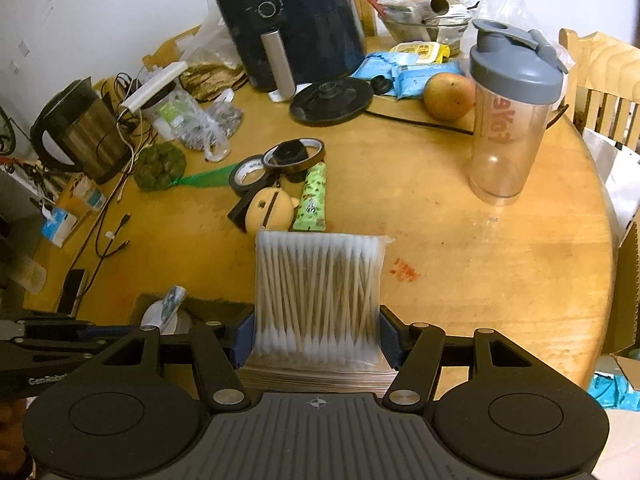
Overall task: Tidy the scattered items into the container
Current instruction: 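Carry the grey strip and cotton-swab pack with both grippers over the cardboard box, then open both grippers to drop the strip and swab pack into the box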
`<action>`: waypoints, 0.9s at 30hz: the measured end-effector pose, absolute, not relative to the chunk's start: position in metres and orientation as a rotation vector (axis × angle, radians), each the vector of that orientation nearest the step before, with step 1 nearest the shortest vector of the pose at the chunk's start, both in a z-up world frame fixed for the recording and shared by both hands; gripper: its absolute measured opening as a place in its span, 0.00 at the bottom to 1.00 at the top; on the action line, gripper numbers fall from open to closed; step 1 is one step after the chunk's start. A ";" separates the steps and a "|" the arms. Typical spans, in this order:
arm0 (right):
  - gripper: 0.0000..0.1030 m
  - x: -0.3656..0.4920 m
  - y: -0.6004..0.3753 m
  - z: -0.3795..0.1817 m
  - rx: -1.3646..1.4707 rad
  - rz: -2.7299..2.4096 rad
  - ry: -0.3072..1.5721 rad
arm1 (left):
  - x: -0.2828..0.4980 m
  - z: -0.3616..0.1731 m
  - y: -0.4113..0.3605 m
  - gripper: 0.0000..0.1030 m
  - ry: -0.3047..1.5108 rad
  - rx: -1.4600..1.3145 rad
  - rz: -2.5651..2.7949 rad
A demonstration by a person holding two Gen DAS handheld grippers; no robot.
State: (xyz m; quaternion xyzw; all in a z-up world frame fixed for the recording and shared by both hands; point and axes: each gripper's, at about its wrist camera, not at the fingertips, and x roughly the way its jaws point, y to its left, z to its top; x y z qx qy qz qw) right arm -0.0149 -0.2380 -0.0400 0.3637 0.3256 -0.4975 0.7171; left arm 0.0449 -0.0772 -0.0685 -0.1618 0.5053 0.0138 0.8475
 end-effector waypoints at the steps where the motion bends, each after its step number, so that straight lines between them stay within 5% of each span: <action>1: 0.62 -0.014 -0.237 -0.041 0.805 -1.097 0.724 | 0.044 -0.069 -0.079 0.16 1.066 -0.331 0.029; 7: 0.62 -0.009 -0.232 -0.044 0.800 -1.083 0.742 | 0.042 -0.066 -0.086 0.19 1.064 -0.249 0.038; 14: 0.62 -0.001 -0.229 -0.047 0.788 -1.055 0.760 | 0.035 -0.059 -0.081 0.49 1.023 -0.265 0.097; 27: 0.62 0.018 -0.222 -0.053 0.783 -0.968 0.800 | 0.023 -0.057 -0.070 0.54 1.002 -0.302 0.210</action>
